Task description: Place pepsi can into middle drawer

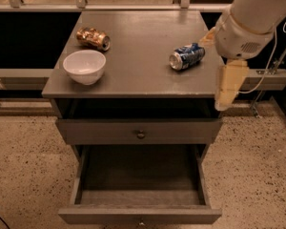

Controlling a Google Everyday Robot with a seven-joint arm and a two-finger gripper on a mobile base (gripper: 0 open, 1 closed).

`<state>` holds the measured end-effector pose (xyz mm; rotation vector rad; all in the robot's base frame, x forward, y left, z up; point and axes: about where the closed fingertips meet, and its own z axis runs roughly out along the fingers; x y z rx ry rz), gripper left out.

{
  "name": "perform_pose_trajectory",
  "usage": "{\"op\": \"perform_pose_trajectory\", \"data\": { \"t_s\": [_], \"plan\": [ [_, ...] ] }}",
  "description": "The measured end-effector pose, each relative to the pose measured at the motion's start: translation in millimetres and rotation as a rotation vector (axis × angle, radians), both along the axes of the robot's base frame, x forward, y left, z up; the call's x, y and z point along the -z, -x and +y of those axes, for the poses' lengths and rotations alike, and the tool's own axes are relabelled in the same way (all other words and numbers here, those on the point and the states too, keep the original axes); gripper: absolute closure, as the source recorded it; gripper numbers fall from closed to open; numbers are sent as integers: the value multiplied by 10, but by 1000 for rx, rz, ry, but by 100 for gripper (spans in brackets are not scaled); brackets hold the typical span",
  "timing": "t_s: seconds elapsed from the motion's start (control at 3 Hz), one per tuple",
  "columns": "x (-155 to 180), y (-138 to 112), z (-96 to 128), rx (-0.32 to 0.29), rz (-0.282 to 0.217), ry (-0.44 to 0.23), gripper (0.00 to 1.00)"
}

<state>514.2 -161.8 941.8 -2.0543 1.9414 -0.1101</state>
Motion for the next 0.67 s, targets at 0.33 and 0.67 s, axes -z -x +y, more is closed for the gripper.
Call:
{"op": "perform_pose_trajectory", "data": {
  "t_s": [0.33, 0.67],
  "plan": [
    [35, -87, 83, -48, -8, 17, 0],
    [29, -183, 135, -113, -34, 87, 0]
  ]
}}
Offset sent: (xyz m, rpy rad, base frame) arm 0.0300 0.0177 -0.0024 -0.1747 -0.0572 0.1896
